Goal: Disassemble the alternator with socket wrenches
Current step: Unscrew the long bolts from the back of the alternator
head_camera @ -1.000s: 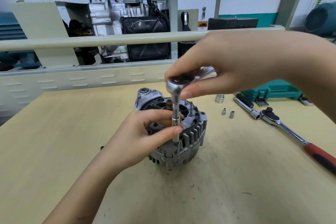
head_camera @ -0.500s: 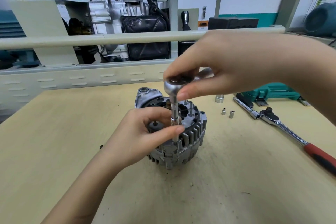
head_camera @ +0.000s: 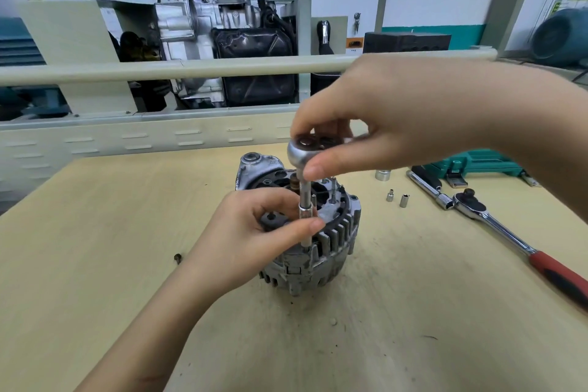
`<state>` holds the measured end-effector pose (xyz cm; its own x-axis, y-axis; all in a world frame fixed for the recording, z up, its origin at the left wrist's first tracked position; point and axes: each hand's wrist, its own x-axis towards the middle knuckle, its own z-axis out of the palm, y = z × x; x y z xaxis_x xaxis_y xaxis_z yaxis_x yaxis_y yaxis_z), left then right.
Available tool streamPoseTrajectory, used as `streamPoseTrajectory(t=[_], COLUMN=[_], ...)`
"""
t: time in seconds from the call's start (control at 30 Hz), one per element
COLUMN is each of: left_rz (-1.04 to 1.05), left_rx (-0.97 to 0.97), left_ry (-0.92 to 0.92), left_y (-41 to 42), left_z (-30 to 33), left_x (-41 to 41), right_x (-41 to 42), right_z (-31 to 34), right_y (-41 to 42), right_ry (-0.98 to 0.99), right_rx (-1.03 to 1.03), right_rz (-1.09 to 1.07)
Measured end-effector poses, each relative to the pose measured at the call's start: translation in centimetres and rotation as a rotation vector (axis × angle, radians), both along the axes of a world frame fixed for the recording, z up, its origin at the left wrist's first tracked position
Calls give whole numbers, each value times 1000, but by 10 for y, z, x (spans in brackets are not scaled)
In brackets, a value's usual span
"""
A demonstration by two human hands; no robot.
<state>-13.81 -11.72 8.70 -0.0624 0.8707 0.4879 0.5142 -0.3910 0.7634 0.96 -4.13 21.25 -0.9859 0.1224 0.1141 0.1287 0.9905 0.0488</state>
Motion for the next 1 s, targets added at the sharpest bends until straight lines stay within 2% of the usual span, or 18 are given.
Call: streamPoseTrajectory(t=[0.17, 0.47, 0.67, 0.77, 1.0], left_rz=[-101, 26, -25, -51, 76], left_rx=[-48, 78, 17, -9, 82], left_ry=[-43, 3, -16, 30, 79], left_y=[-3, 1, 0, -1, 1], left_z=[3, 1, 1, 0, -1], left_x=[-4, 3, -1, -3, 1], right_x=[0, -4, -2, -1, -4], right_z=[2, 0, 2, 5, 2], right_y=[2, 3, 3, 3, 3], right_ry=[-37, 16, -8, -45, 13], right_rx=[-19, 48, -9, -22, 28], right_rz=[-3, -74, -27, -9, -56])
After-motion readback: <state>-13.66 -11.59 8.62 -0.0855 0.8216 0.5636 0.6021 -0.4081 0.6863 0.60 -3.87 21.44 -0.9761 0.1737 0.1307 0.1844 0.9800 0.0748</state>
